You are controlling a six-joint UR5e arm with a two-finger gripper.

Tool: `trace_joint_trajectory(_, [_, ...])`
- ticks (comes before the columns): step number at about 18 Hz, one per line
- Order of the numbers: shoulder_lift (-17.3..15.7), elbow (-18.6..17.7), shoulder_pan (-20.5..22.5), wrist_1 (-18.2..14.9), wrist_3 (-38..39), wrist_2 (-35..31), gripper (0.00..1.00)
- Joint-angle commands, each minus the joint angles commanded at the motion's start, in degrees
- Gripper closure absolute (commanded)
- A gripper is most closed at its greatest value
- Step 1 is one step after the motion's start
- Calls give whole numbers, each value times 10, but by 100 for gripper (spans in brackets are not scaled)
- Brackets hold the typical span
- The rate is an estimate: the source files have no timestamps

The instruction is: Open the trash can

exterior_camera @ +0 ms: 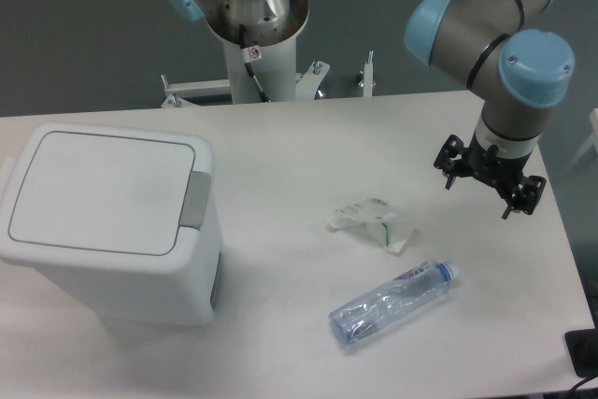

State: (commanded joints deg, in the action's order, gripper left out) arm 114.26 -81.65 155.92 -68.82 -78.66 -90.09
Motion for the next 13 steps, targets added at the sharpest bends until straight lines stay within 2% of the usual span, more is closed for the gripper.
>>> trace_joint_trajectory(6, [-4,1,-5,-3,12,17,0])
trace_joint_trajectory(9, [-6,3,-11,-23,39,21,0])
trace_joint_trajectory(10, [-14,-3,-14,-24,47,48,0])
trace_joint_trajectory(12, [-25,-4,-11,-25,132,112,0])
trace_joint_trajectory(13, [-24,-4,-16,-25,169,117,0])
